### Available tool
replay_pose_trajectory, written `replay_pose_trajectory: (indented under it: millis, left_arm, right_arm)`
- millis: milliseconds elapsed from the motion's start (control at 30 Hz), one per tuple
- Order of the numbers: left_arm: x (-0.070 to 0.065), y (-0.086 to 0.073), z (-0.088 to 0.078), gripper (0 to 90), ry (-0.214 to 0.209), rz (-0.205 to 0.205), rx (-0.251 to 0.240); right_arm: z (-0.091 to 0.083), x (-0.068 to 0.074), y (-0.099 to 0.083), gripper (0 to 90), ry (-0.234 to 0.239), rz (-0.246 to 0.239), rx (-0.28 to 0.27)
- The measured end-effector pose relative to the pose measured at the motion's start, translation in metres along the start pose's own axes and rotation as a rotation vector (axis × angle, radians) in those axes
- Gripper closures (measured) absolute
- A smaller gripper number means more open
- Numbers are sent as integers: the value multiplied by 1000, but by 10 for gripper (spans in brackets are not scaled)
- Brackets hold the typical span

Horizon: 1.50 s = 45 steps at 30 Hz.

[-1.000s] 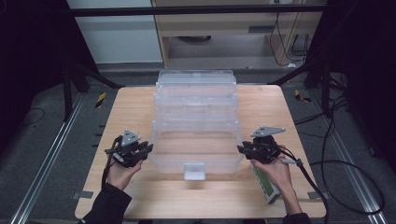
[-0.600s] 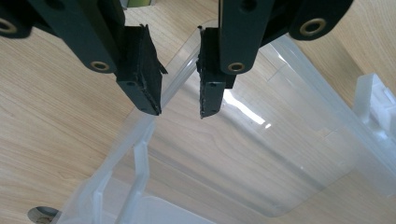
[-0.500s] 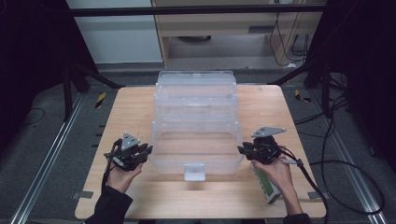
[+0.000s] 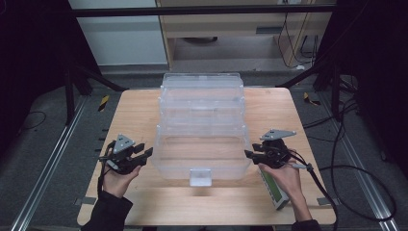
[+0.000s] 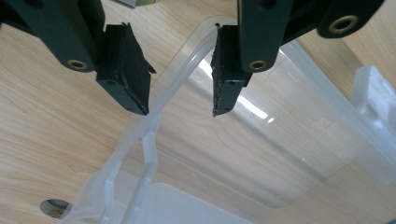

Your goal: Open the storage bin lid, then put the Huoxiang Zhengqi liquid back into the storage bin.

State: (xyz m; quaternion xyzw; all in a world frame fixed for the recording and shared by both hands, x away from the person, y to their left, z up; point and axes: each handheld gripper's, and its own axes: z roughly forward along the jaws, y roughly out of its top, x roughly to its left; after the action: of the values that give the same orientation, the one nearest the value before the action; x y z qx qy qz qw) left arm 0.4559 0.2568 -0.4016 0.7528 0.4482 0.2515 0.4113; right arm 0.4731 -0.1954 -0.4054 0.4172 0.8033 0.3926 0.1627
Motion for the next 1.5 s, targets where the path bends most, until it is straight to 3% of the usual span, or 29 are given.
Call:
replay_pose_trajectory:
  millis: [167, 433, 500, 700, 967, 1000, 1033, 1300, 1500]
  left_arm:
    - [10, 0, -6, 527, 31, -9, -17]
    - [25, -8, -2, 461, 74, -32, 4]
    - [30, -10, 1, 444, 86, -42, 17]
    - [41, -17, 3, 428, 108, -63, 39]
    - [55, -25, 2, 417, 147, -89, 49]
    - [55, -25, 2, 417, 147, -89, 49]
    - [57, -26, 3, 418, 147, -91, 55]
    - [63, -28, 6, 415, 161, -94, 65]
    - [61, -26, 9, 412, 158, -80, 63]
  right_arm:
    - [-13, -4, 3, 525, -18, 18, -20]
    - [-31, -11, 5, 431, -46, 50, -41]
    - [-37, -15, 4, 392, -87, 60, -24]
    - [-43, -18, 2, 355, -87, 83, -13]
    - [-45, -16, -3, 349, -99, 95, 48]
    - [-45, -16, -3, 349, -99, 95, 48]
    - [-46, -17, -5, 349, -106, 101, 82]
    - [-56, -20, -7, 351, -128, 138, 120]
    - [-60, -14, -8, 357, -118, 141, 153]
